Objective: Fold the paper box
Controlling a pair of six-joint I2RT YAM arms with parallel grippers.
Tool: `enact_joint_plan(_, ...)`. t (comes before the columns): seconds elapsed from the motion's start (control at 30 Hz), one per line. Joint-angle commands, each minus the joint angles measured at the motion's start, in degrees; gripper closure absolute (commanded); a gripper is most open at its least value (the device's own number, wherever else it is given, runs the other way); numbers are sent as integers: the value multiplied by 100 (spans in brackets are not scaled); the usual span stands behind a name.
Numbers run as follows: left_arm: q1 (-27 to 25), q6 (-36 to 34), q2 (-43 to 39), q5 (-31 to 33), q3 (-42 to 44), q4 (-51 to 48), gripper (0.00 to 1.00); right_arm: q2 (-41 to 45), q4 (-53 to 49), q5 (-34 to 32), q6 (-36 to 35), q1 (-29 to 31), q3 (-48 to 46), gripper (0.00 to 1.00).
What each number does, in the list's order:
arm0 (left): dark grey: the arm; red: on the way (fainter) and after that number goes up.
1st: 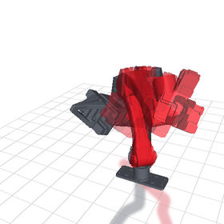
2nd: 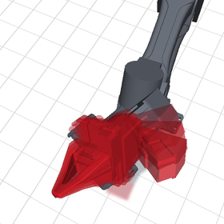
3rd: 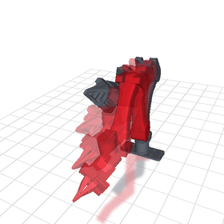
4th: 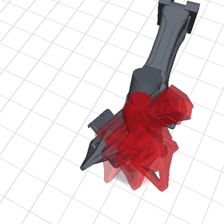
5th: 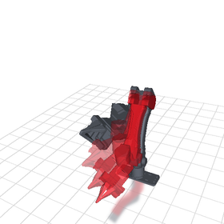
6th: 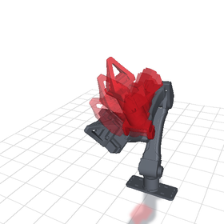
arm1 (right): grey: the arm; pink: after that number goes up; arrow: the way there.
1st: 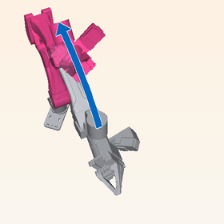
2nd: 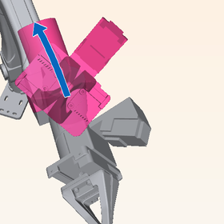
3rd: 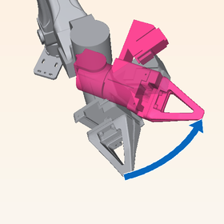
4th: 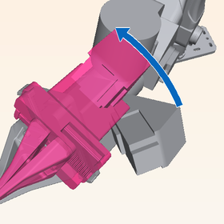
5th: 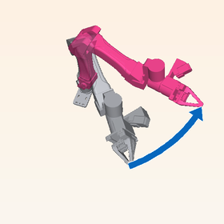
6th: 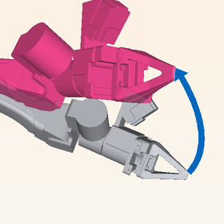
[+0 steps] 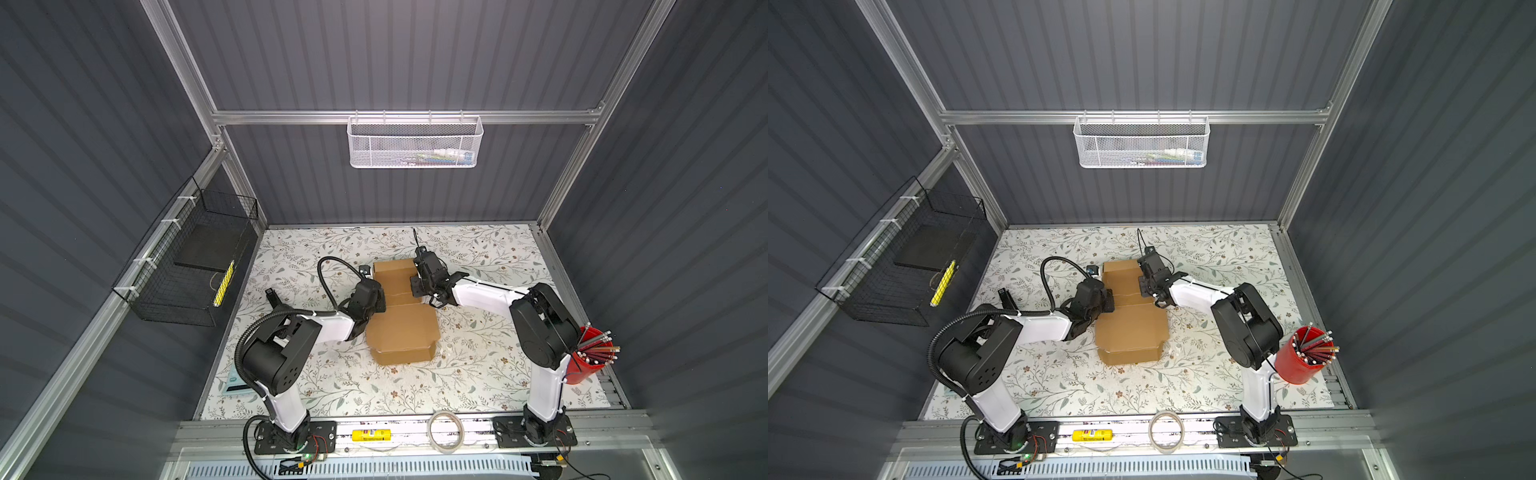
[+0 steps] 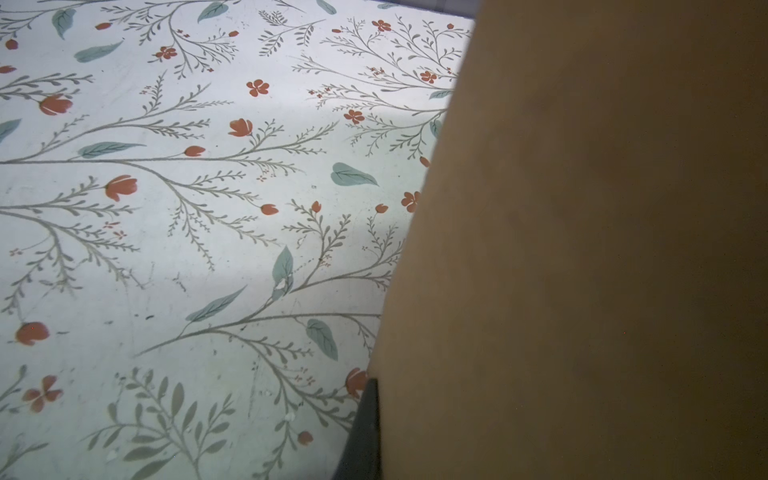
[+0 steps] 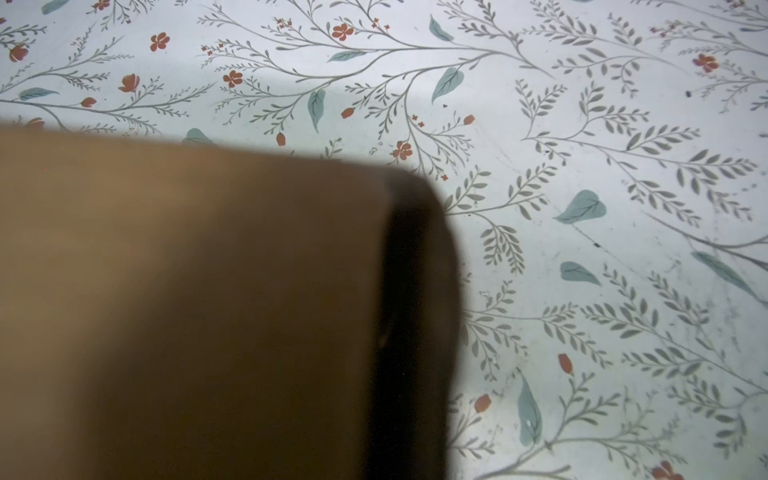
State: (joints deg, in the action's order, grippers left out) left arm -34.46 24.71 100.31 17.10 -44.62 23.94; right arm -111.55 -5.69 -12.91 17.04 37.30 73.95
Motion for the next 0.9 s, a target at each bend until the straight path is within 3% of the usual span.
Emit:
enact_joint_plan(0.0,-52,16,129,-277,-18,-652,100,-201,-205,178,-67,126,75,91)
enact_joint_plan(0.4,-52,91,-123,-362,-200,-1138,100,-219,-402,-41,-174,207,126,92)
enact_joint_plan(0.6,-52,121,-246,-348,-414,-1674,100,-100,-400,34,24,208,49,81)
enact_joint_plan(0.87,-52,323,-293,-251,-467,-1967,100,-86,-480,-28,350,208,38,75)
